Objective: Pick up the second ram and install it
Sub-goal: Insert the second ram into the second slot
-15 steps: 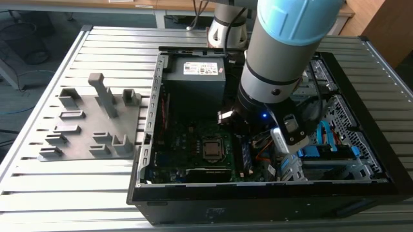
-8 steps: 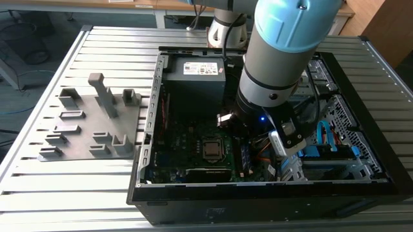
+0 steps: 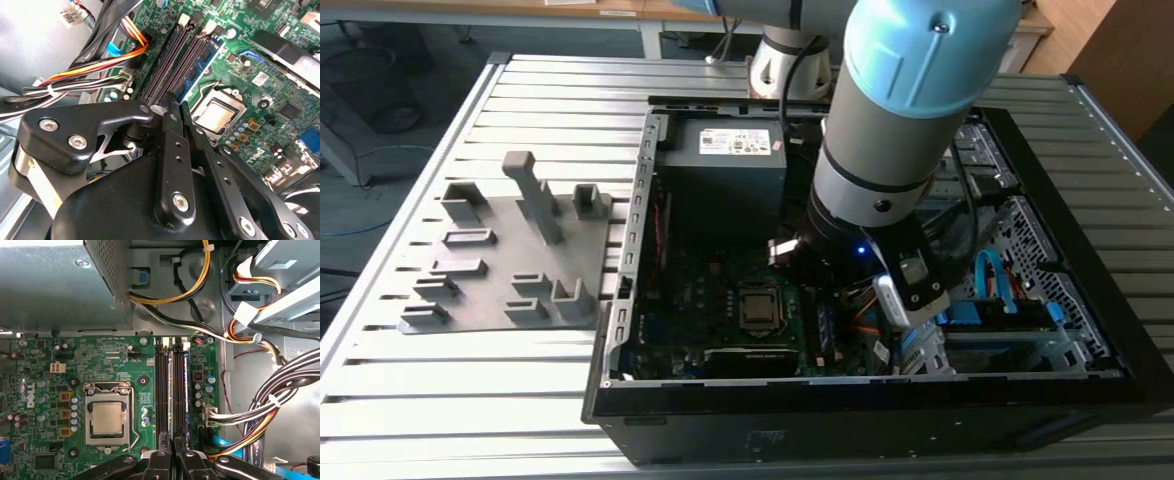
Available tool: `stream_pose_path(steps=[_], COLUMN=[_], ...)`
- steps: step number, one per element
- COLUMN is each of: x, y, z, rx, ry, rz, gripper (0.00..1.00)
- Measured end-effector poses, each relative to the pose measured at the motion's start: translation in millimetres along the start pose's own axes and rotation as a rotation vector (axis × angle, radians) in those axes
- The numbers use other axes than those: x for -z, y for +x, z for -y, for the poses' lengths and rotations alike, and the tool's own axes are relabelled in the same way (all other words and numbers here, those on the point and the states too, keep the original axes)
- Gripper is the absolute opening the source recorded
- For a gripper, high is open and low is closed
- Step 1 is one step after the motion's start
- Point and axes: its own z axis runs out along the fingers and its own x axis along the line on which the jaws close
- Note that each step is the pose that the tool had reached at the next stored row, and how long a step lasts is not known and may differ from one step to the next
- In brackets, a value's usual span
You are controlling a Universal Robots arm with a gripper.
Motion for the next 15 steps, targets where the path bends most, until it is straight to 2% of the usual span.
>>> stream_pose_path(steps=[15], x=[-7.8], y=[0.4], z=[0.6], rx=[0.0], ry=[0.0002], rz=[0.0], gripper=[0.14])
